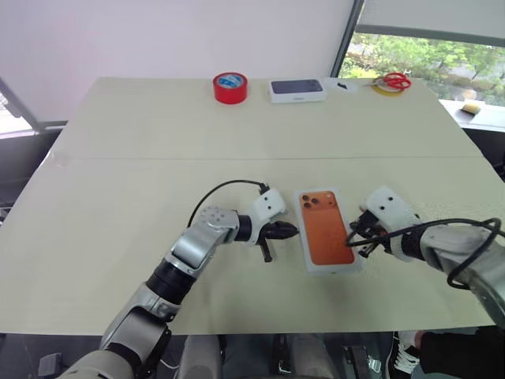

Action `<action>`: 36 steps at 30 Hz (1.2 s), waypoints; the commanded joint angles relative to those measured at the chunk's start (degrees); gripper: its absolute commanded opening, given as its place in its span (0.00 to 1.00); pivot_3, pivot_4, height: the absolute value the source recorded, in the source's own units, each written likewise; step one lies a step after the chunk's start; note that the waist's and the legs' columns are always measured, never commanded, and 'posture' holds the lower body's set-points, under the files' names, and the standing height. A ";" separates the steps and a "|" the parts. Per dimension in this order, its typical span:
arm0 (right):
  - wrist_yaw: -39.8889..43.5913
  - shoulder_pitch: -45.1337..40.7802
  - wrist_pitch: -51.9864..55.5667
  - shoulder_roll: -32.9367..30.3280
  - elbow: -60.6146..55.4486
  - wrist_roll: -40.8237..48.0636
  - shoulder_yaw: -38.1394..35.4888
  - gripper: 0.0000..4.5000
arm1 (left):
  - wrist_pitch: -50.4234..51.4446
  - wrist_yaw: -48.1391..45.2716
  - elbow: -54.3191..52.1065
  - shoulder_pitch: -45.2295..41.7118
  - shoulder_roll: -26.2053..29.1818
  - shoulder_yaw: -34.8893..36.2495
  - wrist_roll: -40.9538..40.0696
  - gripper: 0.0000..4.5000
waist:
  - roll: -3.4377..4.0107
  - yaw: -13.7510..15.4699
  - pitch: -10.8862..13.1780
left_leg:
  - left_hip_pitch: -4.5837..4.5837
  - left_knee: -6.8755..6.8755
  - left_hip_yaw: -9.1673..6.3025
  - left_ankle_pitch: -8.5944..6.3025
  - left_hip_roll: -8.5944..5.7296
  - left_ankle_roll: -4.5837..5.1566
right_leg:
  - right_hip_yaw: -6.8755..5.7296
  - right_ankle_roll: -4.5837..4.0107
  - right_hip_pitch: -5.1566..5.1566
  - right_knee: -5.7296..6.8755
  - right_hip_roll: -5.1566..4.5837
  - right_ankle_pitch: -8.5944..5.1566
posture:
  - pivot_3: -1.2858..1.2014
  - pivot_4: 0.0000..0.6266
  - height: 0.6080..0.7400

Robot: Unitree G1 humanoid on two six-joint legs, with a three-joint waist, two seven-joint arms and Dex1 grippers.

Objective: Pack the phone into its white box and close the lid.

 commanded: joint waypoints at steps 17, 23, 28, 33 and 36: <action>3.28 3.86 -2.54 -0.62 -2.65 -2.65 -3.90 0.01 | -1.53 0.24 -1.23 -1.30 -0.74 2.50 -1.44 0.06 | 0.00 0.01 0.00 | 0.00 0.01 0.00 0.00 0.00 0.00 | 0.00 0.00 0.01 0.01 0.00 0.00 | 0.52 0.24 0.93; 7.87 6.36 -3.36 0.98 -6.79 1.83 -8.65 0.01 | -0.01 1.28 -1.14 -2.75 -2.90 4.80 -3.91 0.06 | 0.00 0.05 0.00 | 0.01 0.01 -0.03 0.00 0.00 0.00 | -0.01 0.00 0.04 0.01 0.01 0.00 | 0.52 0.24 0.93; 6.71 9.32 -2.63 2.92 -9.33 1.81 -5.82 0.01 | -0.27 2.38 1.01 -3.85 -4.64 2.19 -1.43 0.06 | -0.01 0.04 0.00 | 0.01 0.04 -0.04 0.00 -0.02 0.00 | -0.01 0.01 0.06 0.01 0.01 0.00 | 0.52 0.24 0.93; 4.41 10.22 -1.52 3.71 -9.06 0.37 -3.51 0.01 | -1.69 2.57 2.73 -4.14 -3.57 -1.27 1.69 0.06 | 0.00 -0.04 -0.01 | 0.05 0.04 -0.05 0.00 -0.01 0.00 | -0.01 0.00 0.06 0.05 0.02 0.00 | 0.52 0.24 0.93; 4.19 10.02 -1.19 3.91 -9.42 0.80 -4.45 0.01 | -1.66 2.02 2.81 -4.01 -2.84 -1.02 1.75 0.06 | 0.00 -0.02 -0.01 | 0.05 0.06 -0.05 0.00 -0.01 0.00 | -0.01 0.00 0.09 0.04 0.01 0.00 | 0.52 0.24 0.93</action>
